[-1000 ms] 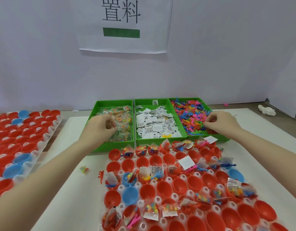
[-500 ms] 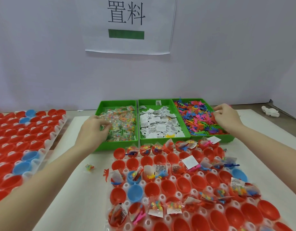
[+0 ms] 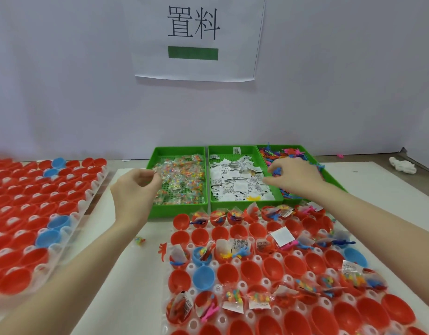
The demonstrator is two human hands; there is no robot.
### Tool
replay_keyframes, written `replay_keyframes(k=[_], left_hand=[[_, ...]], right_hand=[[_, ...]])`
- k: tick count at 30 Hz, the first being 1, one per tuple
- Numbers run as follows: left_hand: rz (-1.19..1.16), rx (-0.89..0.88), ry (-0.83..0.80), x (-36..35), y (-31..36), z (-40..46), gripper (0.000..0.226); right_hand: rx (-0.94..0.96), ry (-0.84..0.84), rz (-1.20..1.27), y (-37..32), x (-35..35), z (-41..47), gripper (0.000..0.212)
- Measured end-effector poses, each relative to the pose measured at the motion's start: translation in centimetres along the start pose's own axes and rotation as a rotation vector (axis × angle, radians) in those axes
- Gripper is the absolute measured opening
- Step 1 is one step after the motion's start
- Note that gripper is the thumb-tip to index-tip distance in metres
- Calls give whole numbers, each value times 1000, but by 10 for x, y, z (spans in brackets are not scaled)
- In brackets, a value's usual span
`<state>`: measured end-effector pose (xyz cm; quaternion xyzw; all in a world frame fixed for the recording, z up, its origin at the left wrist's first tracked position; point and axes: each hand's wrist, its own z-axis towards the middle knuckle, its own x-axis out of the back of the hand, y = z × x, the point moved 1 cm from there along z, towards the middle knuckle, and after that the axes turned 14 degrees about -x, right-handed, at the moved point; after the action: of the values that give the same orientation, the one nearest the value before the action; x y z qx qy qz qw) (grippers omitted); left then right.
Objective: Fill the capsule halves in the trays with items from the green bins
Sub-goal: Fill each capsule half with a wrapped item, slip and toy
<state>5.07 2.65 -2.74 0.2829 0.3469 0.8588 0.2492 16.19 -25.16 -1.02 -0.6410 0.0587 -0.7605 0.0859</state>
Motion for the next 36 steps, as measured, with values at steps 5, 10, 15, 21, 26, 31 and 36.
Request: replay_keyframes(k=[5,10,15,21,26,31,36], left_hand=[[-302,97,179,7,25,-19,16],[-454,140,126,13,42,-36,14],[-474,116,50,15,54,-43,12],[-465,143,-26,14,55,-48,8],[-562,205,-142,12,68,-58,8],[-806,377,-207,11,92,-72,13],[-939,409,-323,11,121,-92,19]], right_hand=[[-19,-151,-32,-35,-19,3,57],[-50,-193,-32,-47,-29,3,48],[-101,-192,113,-46,-32,1,19],[-94,-185,334,-45,-19,-4,27],[-178,-356,1008,-51,16,-44,14],[-8,-621,1163,-52,54,-117,22],[79,-431,1103,-43,64,-152,12]])
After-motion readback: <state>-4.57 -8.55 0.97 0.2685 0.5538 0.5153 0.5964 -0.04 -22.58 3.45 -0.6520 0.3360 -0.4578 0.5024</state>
